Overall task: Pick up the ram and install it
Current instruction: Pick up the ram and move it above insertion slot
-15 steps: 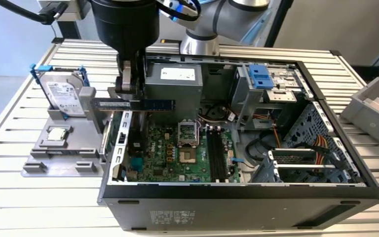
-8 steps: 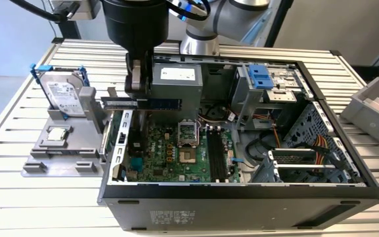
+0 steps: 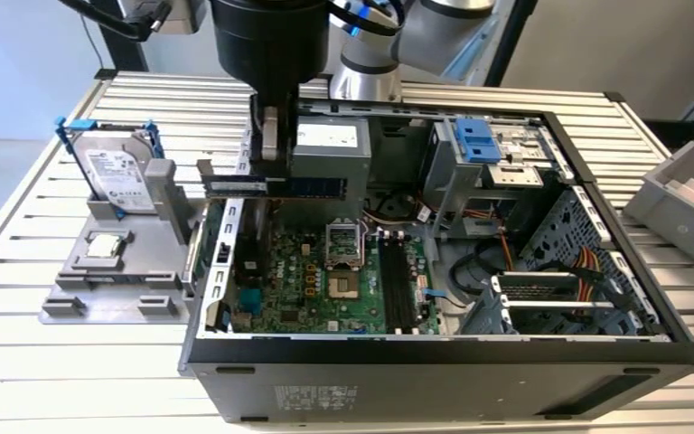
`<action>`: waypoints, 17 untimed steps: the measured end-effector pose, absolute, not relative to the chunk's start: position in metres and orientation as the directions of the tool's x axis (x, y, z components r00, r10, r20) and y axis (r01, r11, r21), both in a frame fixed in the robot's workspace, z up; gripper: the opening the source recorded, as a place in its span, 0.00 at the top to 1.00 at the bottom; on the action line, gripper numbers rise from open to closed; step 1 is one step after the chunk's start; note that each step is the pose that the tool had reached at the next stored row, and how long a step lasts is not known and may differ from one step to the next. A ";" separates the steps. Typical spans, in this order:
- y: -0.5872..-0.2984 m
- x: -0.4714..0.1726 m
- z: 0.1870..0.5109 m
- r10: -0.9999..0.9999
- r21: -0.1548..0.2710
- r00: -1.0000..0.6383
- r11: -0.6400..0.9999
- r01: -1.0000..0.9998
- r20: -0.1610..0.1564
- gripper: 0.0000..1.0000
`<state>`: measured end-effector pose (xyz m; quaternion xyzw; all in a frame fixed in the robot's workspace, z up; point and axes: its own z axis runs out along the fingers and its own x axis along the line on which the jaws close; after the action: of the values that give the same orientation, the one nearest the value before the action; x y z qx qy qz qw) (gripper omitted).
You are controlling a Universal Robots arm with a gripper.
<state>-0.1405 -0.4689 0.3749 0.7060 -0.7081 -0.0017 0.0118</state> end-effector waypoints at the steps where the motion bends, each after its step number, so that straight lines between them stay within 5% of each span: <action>1: -0.468 -0.139 0.375 -1.000 0.019 -0.003 0.003 -1.000 0.014 1.00; 17: -0.461 -0.109 0.375 -1.000 0.019 -0.004 0.005 -1.000 0.015 1.00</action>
<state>-0.1090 -0.4612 0.3749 0.7055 -0.7086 -0.0016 0.0119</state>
